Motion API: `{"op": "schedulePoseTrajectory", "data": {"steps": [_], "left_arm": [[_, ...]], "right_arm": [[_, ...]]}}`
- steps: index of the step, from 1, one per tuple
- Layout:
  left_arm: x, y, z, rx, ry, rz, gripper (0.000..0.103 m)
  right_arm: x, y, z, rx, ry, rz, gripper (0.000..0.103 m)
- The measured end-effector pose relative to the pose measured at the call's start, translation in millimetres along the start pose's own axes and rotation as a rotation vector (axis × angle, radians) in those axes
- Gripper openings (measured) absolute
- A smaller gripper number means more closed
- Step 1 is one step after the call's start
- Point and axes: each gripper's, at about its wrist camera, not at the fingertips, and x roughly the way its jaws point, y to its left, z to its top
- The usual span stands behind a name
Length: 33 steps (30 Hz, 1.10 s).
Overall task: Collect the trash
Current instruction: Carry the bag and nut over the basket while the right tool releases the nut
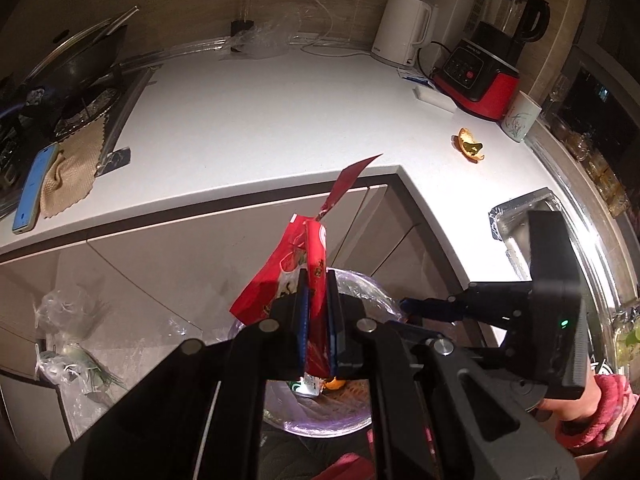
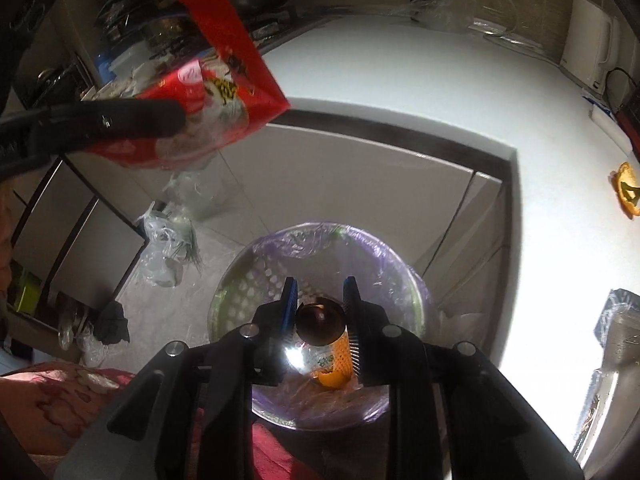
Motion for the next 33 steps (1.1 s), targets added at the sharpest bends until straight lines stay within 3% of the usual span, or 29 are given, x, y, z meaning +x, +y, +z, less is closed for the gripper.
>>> {"op": "schedulePoseTrajectory", "data": {"steps": [1, 3, 5, 9, 22, 33], "left_arm": [[-1, 1, -2, -0.005, 0.001, 0.003, 0.007], [-1, 2, -4, -0.009, 0.003, 0.007, 0.007], [-2, 2, -6, -0.013, 0.003, 0.011, 0.007], [-2, 1, -7, -0.011, 0.005, 0.017, 0.007], [9, 0, -10, -0.003, 0.027, 0.014, 0.007], [93, -1, -58, 0.038, 0.217, -0.008, 0.007]], "right_arm": [[6, 3, -1, -0.009, 0.012, 0.004, 0.026], [17, 10, -3, -0.032, 0.032, 0.003, 0.051], [23, 15, -5, -0.052, 0.04, -0.014, 0.063], [22, 17, -4, -0.06, 0.042, -0.017, 0.07], [3, 6, -2, -0.046, 0.013, -0.052, 0.076], [-27, -13, -1, -0.007, -0.021, -0.119, 0.08]]}}
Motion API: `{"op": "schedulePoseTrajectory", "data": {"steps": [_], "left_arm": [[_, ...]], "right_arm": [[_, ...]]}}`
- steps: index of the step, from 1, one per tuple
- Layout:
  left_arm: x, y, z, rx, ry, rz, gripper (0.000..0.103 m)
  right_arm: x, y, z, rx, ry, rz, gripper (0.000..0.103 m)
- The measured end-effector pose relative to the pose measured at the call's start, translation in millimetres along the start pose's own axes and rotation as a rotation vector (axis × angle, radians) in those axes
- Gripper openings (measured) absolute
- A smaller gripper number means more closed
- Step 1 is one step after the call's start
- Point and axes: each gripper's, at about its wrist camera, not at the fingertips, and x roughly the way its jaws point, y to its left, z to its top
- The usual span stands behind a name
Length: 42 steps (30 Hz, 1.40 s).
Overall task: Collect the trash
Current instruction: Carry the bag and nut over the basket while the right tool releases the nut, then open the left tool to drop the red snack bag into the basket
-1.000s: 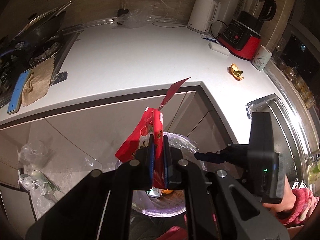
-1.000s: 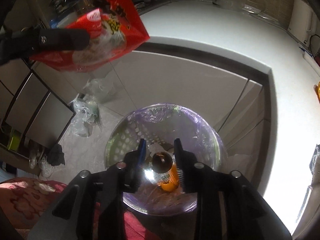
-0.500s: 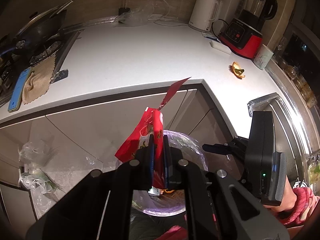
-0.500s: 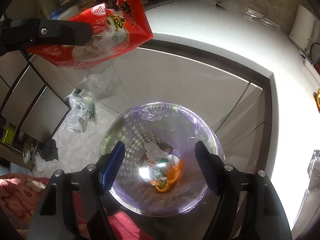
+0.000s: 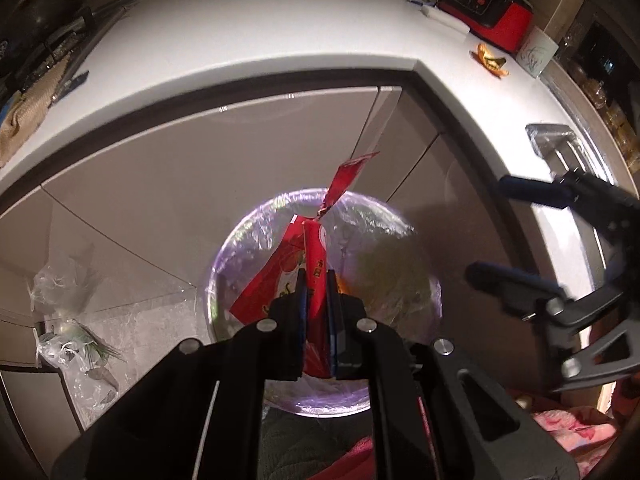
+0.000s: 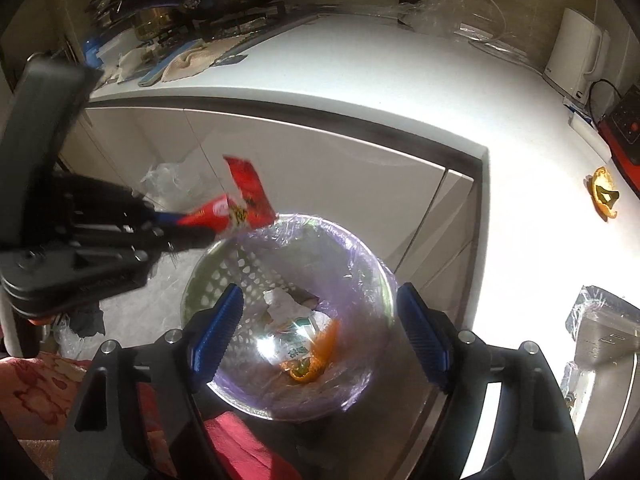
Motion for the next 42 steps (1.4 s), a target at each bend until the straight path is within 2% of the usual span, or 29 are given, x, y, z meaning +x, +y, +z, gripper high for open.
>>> {"op": "schedulePoseTrajectory", "data": {"steps": [5, 6, 8, 9, 10, 14, 24, 25, 27, 30, 35, 39, 42], "left_arm": [[50, -7, -16, 0.036, 0.115, 0.017, 0.007], [60, -9, -19, 0.038, 0.139, 0.013, 0.012], [74, -12, -22, 0.041, 0.176, 0.021, 0.036], [79, -13, -22, 0.042, 0.182, 0.037, 0.054], [81, -15, -23, 0.049, 0.179, 0.051, 0.059], [80, -21, -19, 0.061, 0.172, 0.045, 0.066], [35, -35, 18, 0.084, 0.051, 0.024, 0.077], [27, -41, 24, 0.096, 0.027, 0.027, 0.081], [6, -52, 36, 0.12, -0.028, 0.031, 0.088], [-22, -71, 57, 0.159, -0.118, 0.029, 0.095], [-55, -112, 103, 0.239, -0.248, 0.024, 0.095], [-63, -137, 139, 0.256, -0.309, -0.073, 0.095], [-48, -145, 166, 0.217, -0.264, -0.168, 0.095]], "right_arm": [[-3, -11, -2, 0.022, -0.003, -0.014, 0.081], [-3, -13, -2, 0.028, -0.002, -0.014, 0.081], [-3, -15, -2, 0.034, 0.0, -0.016, 0.081], [-3, -16, -1, 0.036, 0.0, -0.018, 0.081], [-3, -17, -2, 0.038, 0.0, -0.021, 0.081], [-4, -21, -2, 0.05, -0.001, -0.026, 0.081], [-19, -37, 2, 0.082, -0.046, -0.053, 0.081], [-24, -41, 3, 0.094, -0.064, -0.064, 0.081], [-37, -53, 3, 0.123, -0.103, -0.093, 0.089], [-62, -77, 3, 0.177, -0.167, -0.157, 0.095], [-97, -131, -3, 0.302, -0.248, -0.24, 0.099], [-118, -171, -11, 0.378, -0.301, -0.305, 0.099], [-131, -196, -14, 0.409, -0.335, -0.357, 0.099]]}}
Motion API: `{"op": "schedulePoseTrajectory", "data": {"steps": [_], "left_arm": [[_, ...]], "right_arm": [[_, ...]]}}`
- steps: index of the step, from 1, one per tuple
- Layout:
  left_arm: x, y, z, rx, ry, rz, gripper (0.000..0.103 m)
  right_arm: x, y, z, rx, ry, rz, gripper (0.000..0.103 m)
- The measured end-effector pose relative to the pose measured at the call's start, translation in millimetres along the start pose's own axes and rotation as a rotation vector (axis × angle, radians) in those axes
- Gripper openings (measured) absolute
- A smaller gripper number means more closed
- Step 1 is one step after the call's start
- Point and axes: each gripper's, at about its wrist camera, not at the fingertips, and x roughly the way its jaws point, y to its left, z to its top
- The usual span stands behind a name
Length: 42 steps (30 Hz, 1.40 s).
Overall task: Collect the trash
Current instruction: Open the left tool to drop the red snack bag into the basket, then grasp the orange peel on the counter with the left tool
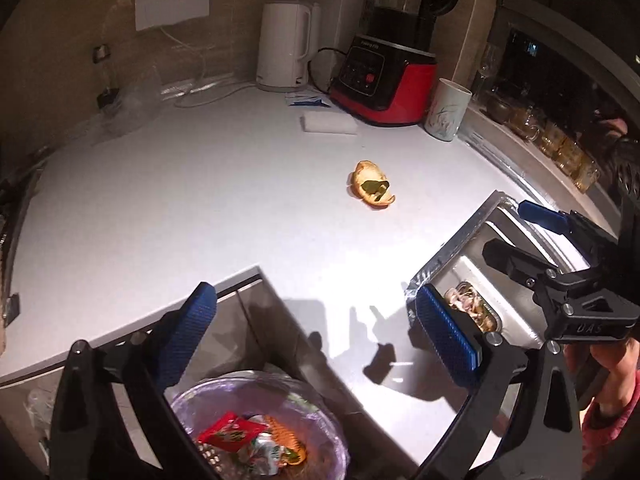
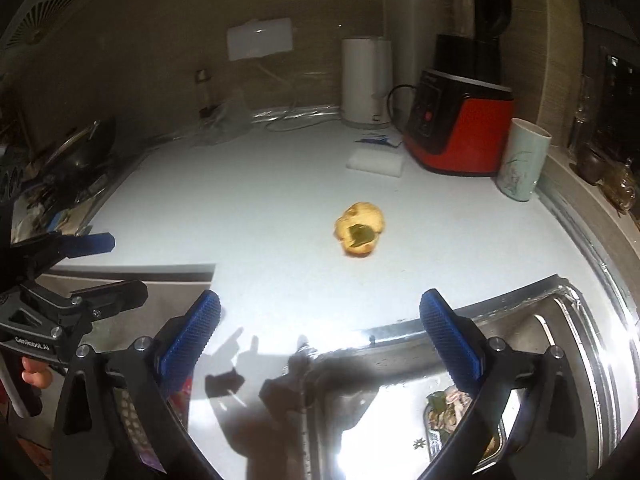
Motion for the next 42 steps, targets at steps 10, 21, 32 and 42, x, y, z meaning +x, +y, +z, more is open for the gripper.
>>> {"op": "schedulePoseTrajectory", "data": {"steps": [10, 21, 32, 42], "left_arm": [[90, -28, 54, 0.029, -0.007, -0.104, 0.095], [154, -84, 105, 0.458, -0.003, -0.23, 0.095], [207, -83, 116, 0.631, 0.152, -0.215, 0.095], [221, -85, 103, 0.609, 0.166, -0.179, 0.095]], "right_arm": [[9, -92, 19, 0.12, -0.076, -0.126, 0.099], [43, -139, -2, 0.204, -0.018, -0.154, 0.099], [70, -144, -6, 0.221, 0.027, -0.127, 0.099], [81, -144, -8, 0.229, 0.05, -0.113, 0.099]]}}
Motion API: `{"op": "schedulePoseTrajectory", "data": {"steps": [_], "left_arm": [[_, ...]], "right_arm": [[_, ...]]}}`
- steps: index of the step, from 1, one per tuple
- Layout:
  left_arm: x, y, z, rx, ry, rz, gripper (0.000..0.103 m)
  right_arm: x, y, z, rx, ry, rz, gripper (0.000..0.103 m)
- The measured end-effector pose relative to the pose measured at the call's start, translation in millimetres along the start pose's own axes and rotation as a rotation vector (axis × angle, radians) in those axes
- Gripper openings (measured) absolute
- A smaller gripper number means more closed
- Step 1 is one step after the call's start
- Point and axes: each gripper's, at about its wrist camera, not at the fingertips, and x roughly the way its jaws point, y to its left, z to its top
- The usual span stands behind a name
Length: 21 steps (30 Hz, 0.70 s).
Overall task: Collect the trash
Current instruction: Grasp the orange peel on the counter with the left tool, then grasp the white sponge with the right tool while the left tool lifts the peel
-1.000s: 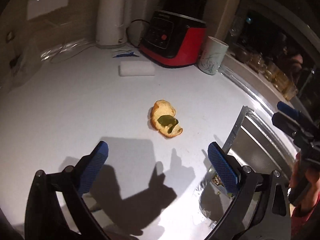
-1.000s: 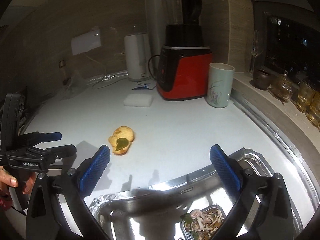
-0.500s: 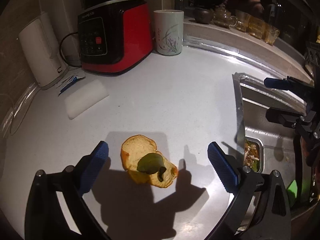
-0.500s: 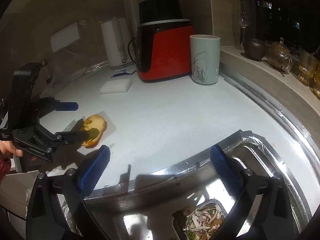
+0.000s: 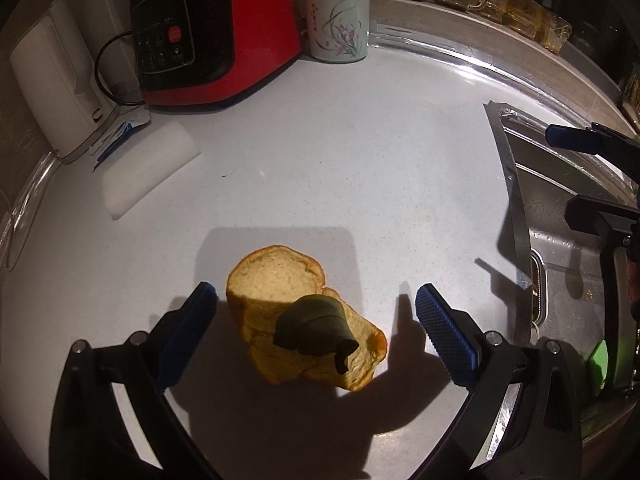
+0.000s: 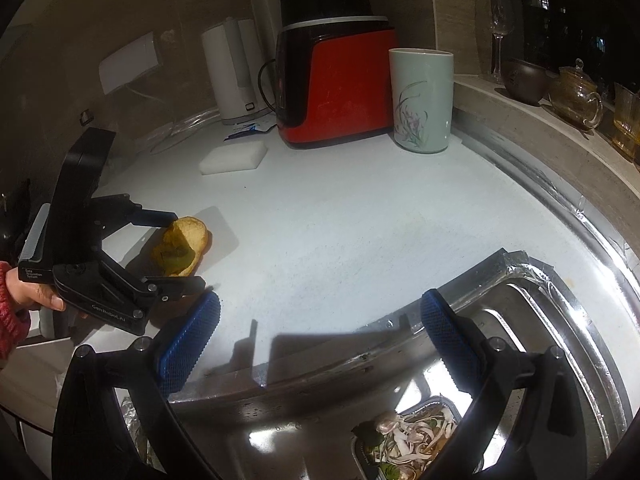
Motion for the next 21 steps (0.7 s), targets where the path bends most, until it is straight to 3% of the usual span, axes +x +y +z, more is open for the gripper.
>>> {"op": "schedulePoseTrajectory", "data": {"steps": [3, 7, 9, 21], "left_arm": [[2, 4, -2, -0.042, -0.003, 0.01, 0.09], [2, 16, -4, -0.139, -0.014, -0.04, 0.057], [0, 21, -3, -0.173, -0.017, -0.056, 0.046], [-8, 34, -1, -0.284, 0.004, -0.098, 0.024]], "right_arm": [[0, 1, 1, 0.002, 0.0, 0.003, 0.099], [0, 1, 1, 0.002, 0.005, 0.001, 0.099], [1, 2, 1, 0.004, 0.008, 0.002, 0.099], [3, 10, 4, -0.015, 0.016, 0.011, 0.099]]}}
